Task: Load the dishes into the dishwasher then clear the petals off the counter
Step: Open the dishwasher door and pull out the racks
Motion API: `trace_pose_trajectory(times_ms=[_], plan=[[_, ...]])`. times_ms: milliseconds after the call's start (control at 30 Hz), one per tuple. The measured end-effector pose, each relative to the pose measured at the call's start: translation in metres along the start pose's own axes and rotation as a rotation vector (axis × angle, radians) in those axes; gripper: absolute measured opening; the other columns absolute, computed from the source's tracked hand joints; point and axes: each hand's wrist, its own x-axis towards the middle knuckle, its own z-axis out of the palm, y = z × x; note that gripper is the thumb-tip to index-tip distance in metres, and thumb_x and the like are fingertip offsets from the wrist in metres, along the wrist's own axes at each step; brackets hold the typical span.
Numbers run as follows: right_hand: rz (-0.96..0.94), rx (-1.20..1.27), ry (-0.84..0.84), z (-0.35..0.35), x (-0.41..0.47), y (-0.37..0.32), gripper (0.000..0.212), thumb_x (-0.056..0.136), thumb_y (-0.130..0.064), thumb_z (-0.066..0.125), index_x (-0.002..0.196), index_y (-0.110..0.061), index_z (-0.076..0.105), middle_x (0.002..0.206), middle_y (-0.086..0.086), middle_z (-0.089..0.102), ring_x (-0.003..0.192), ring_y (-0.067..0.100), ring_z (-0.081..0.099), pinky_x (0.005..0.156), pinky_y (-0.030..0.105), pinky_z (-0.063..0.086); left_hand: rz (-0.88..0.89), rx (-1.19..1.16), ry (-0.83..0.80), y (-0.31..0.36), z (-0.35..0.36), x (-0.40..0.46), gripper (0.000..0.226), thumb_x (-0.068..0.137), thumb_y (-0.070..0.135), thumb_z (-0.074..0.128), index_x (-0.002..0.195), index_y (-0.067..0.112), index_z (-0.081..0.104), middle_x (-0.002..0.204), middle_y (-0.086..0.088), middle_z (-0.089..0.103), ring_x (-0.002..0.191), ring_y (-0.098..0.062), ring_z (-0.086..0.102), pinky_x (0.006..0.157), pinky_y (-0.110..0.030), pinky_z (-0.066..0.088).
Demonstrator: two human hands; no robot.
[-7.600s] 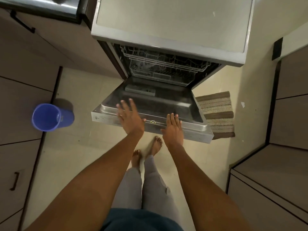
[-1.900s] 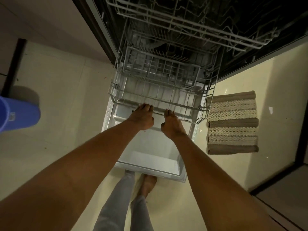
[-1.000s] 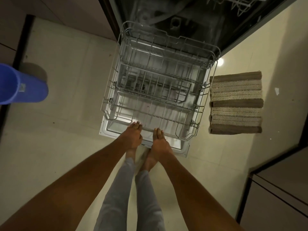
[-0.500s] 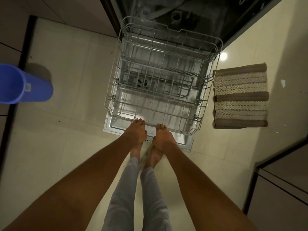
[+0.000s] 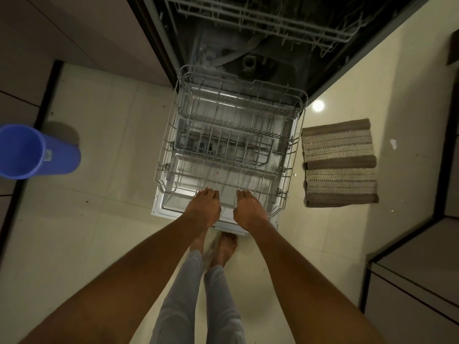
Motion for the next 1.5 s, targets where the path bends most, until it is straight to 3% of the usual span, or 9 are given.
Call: trace_pose_trajectory(times_ms=[200,600,733,967,1133,1267,1433,1500], plan=[[0.015,0.006,0.124,-0.083,-0.015,-0.007,0.059,0.101,-0.017,0.055,0.154,-0.004,0.034,0.153,0.018,0.042,0.14,0.033,0.044,0.114,0.042,0.04,0.113,0.07,0.174,0.029,-0.098,-0.004,0.057,0.101,0.018,0.048,0.153,0.001,0.031,0.152,-0.018,0.042,0.139,-0.032,0.041,0.12,-0.039,0.028],[-0.026,-0.003,0.403,-0.241,0.014,-0.018,0.072,0.099,-0.013,0.059,0.16,-0.006,0.022,0.162,0.018,0.031,0.147,0.034,0.035,0.12,0.044,0.035,0.122,0.174,0.404,0.038,-0.264,0.04,0.056,0.092,0.016,0.062,0.144,0.009,0.043,0.143,-0.014,0.051,0.13,-0.029,0.049,0.115,-0.043,0.038],[-0.03,-0.036,0.438,-0.272,0.041,-0.018,0.076,0.1,-0.015,0.057,0.163,-0.006,0.014,0.169,0.016,0.018,0.157,0.032,0.017,0.126,0.044,0.024,0.131,0.211,0.43,0.03,-0.295,0.06,0.057,0.094,0.019,0.059,0.147,0.009,0.04,0.147,-0.013,0.046,0.136,-0.032,0.042,0.117,-0.045,0.035],[0.024,-0.247,0.538,-0.313,0.095,-0.017,0.086,0.101,-0.02,0.054,0.163,-0.007,-0.003,0.171,0.015,-0.014,0.156,0.031,-0.02,0.129,0.05,-0.003,0.139,0.332,0.56,0.005,-0.336,0.114,0.082,0.096,0.014,0.057,0.16,0.006,0.006,0.167,-0.017,0.002,0.155,-0.034,0.0,0.126,-0.042,0.0],[0.023,-0.27,0.575,-0.341,0.129,-0.019,0.077,0.104,-0.017,0.046,0.163,-0.004,-0.001,0.171,0.018,-0.001,0.159,0.033,-0.008,0.128,0.051,-0.006,0.111,0.396,0.649,-0.018,-0.365,0.15,0.089,0.094,0.019,0.06,0.159,0.002,0.001,0.166,-0.023,0.005,0.155,-0.038,0.0,0.126,-0.048,-0.001],[0.048,-0.248,0.613,-0.355,0.148,-0.022,0.064,0.101,-0.007,0.046,0.161,-0.002,0.022,0.161,0.02,0.034,0.155,0.034,0.022,0.128,0.048,-0.007,0.102,0.367,0.548,-0.035,-0.378,0.175,0.081,0.097,0.02,0.062,0.158,0.002,0.013,0.161,-0.026,0.022,0.152,-0.041,0.014,0.126,-0.047,0.003],[0.105,-0.15,0.65,-0.363,0.153,-0.03,0.056,0.099,0.008,0.044,0.154,-0.003,0.041,0.15,0.022,0.051,0.144,0.035,0.044,0.129,0.045,0.013,0.112,0.252,0.517,-0.035,-0.389,0.185,0.062,0.089,0.01,0.069,0.146,0.008,0.042,0.142,-0.021,0.05,0.136,-0.04,0.043,0.12,-0.046,0.03],[0.113,-0.138,0.647,-0.366,0.149,-0.033,0.051,0.1,0.008,0.045,0.15,-0.004,0.047,0.144,0.023,0.056,0.137,0.037,0.051,0.124,0.046,0.03,0.112,0.22,0.533,-0.034,-0.392,0.181,0.052,0.091,0.005,0.063,0.141,0.008,0.049,0.137,-0.019,0.055,0.129,-0.038,0.049,0.115,-0.044,0.037]])
